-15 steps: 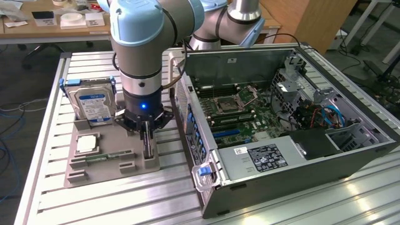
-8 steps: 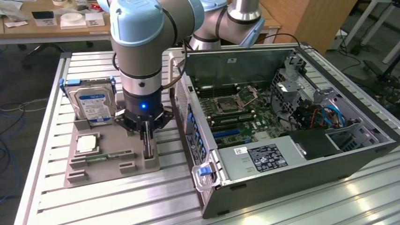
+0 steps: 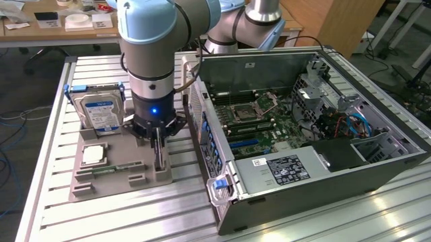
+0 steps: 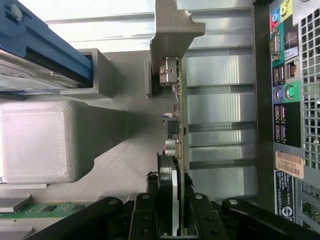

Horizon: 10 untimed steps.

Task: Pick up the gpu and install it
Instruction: 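Pick up the gpu and move the gpu toward the slot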

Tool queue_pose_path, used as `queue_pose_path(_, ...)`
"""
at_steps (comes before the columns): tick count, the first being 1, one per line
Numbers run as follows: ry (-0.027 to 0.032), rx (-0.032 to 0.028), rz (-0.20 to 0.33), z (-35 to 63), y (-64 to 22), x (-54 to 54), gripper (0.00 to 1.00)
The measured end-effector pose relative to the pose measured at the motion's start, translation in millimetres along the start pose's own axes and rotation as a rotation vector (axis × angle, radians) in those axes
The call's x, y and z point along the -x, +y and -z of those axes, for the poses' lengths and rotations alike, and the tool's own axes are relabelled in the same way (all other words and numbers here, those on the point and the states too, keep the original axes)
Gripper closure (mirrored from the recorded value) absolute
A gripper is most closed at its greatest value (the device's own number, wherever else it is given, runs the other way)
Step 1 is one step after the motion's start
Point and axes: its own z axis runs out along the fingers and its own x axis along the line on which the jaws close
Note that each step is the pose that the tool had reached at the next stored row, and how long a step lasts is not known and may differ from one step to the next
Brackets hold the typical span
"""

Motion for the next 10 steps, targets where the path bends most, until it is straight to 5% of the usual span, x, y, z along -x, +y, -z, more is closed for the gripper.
queue_pose_path(10,0.0004,0.0048,0.0,27.5,1.3,-0.8,0.72)
